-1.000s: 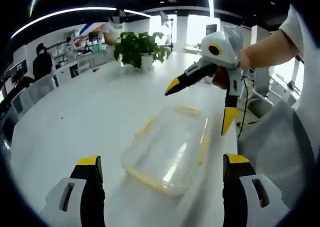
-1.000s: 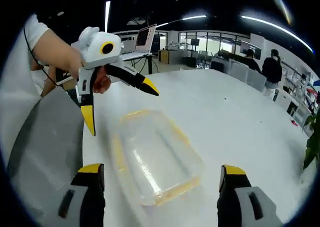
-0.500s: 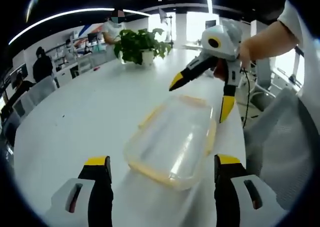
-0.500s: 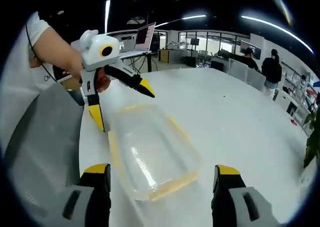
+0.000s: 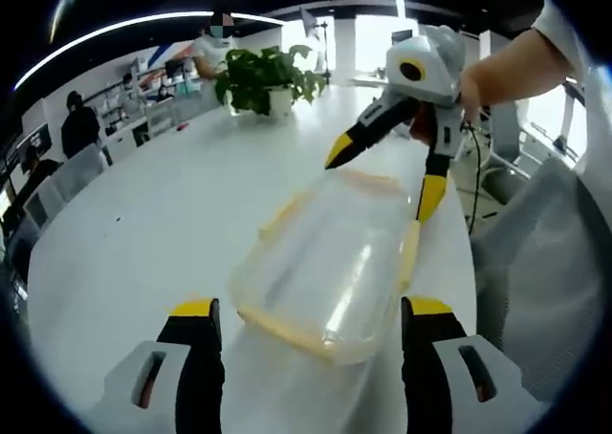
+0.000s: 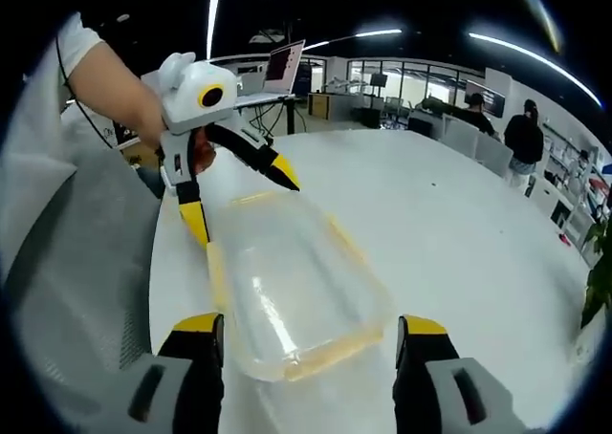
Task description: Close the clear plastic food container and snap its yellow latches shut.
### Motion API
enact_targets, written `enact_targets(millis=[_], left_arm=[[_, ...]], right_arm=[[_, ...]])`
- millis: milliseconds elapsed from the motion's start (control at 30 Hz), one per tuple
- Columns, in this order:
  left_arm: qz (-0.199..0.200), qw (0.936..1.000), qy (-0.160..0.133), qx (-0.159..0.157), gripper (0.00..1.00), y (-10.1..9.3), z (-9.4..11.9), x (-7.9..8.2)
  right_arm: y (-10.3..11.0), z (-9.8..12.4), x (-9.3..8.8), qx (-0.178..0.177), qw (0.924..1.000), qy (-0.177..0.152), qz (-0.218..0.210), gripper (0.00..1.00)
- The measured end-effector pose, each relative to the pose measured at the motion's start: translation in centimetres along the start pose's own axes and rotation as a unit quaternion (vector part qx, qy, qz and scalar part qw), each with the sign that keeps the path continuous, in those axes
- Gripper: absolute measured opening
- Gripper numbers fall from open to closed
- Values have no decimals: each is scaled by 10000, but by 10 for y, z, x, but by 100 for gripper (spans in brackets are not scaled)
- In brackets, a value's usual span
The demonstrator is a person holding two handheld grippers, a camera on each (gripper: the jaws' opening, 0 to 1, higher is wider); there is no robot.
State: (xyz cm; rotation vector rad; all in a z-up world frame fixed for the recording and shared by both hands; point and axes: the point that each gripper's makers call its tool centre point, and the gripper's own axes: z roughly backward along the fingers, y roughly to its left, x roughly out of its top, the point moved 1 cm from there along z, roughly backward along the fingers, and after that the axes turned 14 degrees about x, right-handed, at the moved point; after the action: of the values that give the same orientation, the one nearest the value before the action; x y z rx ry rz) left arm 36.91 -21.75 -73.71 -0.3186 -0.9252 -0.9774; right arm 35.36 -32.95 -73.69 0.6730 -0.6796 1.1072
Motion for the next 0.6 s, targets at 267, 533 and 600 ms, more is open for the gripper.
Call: enact_targets(millis=[267,533,600], left_arm=[[-83,10000,48,-4,71,-2,-2,-1],[-109,9999,38,-14,70,-1,-2,-1],[-114,9999,45,-16,70,-1,-1,-1]], right_arm=[[1,-3,-1,28,10000,33,34,69],[1,-3,-1,8,10000,-33,38,69],[1,-4,-1,4,10000,-35,45,69]])
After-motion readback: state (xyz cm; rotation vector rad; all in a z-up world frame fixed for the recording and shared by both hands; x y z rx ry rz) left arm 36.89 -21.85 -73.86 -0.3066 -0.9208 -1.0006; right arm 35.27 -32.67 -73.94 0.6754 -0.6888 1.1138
